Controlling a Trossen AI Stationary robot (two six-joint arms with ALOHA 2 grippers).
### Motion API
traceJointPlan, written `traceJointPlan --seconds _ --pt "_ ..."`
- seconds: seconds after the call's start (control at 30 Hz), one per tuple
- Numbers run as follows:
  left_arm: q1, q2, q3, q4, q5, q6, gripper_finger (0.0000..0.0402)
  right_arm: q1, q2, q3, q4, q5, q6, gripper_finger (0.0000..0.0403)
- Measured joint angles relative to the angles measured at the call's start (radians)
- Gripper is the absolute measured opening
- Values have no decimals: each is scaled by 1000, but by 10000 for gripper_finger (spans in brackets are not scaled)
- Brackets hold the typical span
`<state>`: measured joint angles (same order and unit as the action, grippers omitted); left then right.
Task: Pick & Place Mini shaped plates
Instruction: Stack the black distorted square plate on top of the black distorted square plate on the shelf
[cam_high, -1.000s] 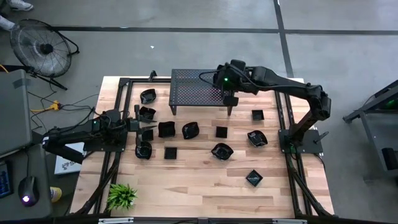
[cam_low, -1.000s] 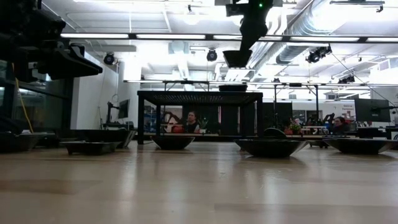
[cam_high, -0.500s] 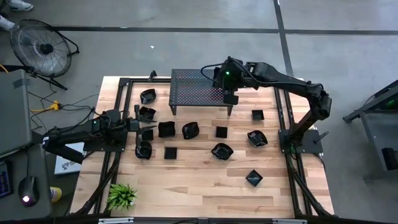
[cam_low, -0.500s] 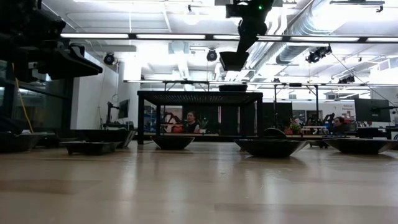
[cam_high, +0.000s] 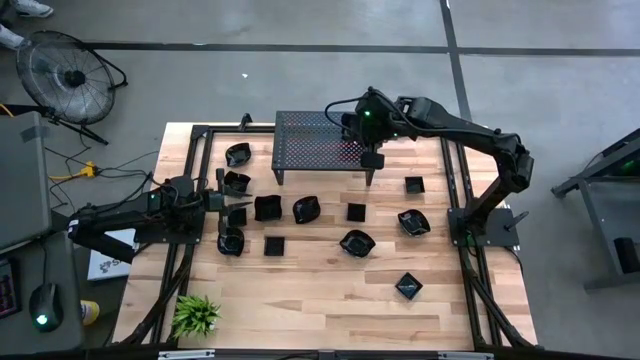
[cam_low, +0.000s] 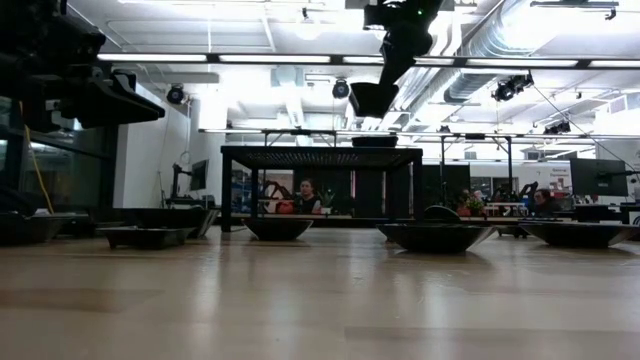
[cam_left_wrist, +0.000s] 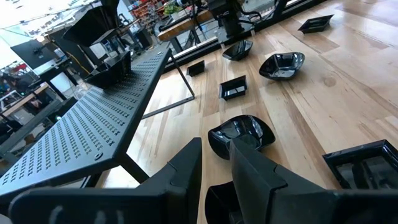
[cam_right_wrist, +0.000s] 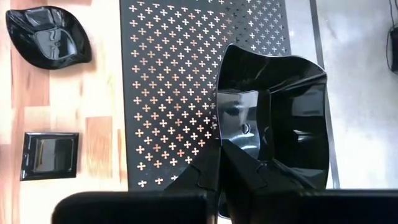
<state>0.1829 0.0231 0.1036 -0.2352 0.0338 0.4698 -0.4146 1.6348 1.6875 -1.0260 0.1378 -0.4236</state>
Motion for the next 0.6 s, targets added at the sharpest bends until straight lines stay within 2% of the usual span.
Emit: traceJointPlan --seconds 0.6 --pt "0 0 0 0 0 0 80 -19 7 0 1 6 1 5"
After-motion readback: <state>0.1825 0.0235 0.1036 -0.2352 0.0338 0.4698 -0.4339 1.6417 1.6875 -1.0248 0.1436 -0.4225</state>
